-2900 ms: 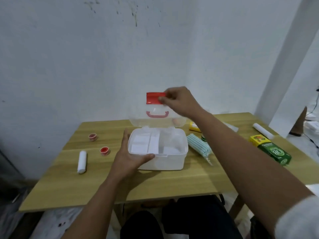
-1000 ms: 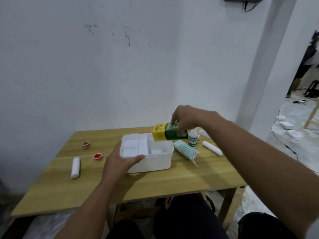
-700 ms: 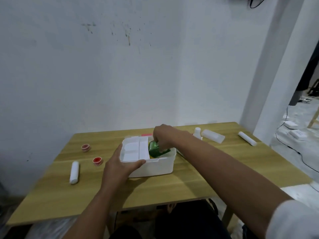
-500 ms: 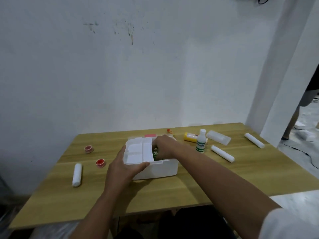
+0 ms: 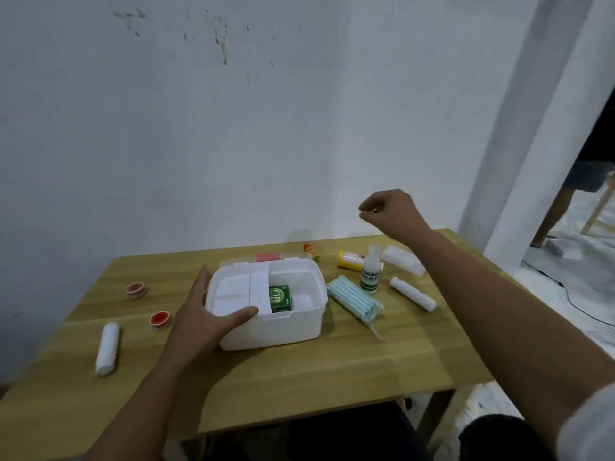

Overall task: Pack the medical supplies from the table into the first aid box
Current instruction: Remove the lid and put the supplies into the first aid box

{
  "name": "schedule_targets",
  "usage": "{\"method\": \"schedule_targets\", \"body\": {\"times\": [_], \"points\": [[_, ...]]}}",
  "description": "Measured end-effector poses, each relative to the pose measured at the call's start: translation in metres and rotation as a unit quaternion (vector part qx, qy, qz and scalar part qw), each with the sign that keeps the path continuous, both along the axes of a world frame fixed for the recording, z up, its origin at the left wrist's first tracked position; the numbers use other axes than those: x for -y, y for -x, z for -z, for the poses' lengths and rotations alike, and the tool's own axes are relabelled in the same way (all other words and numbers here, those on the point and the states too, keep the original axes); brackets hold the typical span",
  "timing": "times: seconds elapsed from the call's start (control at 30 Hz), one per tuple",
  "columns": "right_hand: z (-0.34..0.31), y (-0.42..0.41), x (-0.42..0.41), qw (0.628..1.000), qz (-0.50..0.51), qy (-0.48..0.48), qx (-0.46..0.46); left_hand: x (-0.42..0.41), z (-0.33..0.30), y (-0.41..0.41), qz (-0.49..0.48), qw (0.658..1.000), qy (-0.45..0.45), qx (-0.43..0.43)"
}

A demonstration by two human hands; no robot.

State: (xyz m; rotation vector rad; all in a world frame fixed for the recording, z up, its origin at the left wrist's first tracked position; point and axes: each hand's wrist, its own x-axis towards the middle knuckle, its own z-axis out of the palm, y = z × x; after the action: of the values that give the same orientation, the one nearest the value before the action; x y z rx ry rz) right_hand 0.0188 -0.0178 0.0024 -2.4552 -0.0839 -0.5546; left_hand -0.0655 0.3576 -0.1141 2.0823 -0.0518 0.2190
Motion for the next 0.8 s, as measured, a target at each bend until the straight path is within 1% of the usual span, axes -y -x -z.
{"method": "schedule_targets", "body": {"times": [0.07,0.13,0.2,0.27,0.33,0.43,0.53,0.57,0.63,0.7,0.73,0.8], "points": [[0.015,-0.01,0.041,0.996,0.081,0.004,-0.031,0.006,-0.003,0.001,0.011,1.0,0.012,0.011],[0.038,-0.018,0.072,0.985,0.138,0.03,-0.096,0.009,-0.001,0.001,0.004,0.999,0.032,0.023],[0.065,-0.024,0.091,0.964,0.164,0.075,-0.196,0.009,0.002,-0.001,-0.006,0.999,0.029,0.027],[0.089,-0.024,0.099,0.938,0.168,0.117,-0.28,0.007,0.004,-0.003,-0.004,0.999,0.023,0.026],[0.107,-0.023,0.1,0.925,0.175,0.134,-0.308,0.007,0.005,-0.006,-0.001,1.0,0.022,0.021],[0.117,-0.024,0.102,0.932,0.197,0.135,-0.272,0.009,0.005,-0.005,-0.011,1.0,0.019,0.015],[0.103,-0.019,0.102,0.944,0.205,0.106,-0.234,0.012,0.004,-0.005,-0.019,1.0,0.019,0.016],[0.094,-0.016,0.101,0.954,0.2,0.088,-0.206,0.012,0.005,-0.006,-0.018,1.0,0.02,0.016],[0.068,-0.01,0.095,0.975,0.186,0.029,-0.121,0.013,0.003,-0.006,-0.019,1.0,0.024,0.007],[0.033,-0.002,0.079,0.985,0.161,-0.039,-0.048,0.013,0.003,-0.005,-0.024,1.0,0.018,0.005],[0.015,0.002,0.068,0.988,0.137,-0.064,-0.032,0.013,0.002,-0.004,-0.024,1.0,0.017,0.0],[-0.014,0.007,0.043,0.994,0.072,-0.079,-0.035,0.012,0.0,-0.002,-0.016,1.0,0.02,-0.001]]}}
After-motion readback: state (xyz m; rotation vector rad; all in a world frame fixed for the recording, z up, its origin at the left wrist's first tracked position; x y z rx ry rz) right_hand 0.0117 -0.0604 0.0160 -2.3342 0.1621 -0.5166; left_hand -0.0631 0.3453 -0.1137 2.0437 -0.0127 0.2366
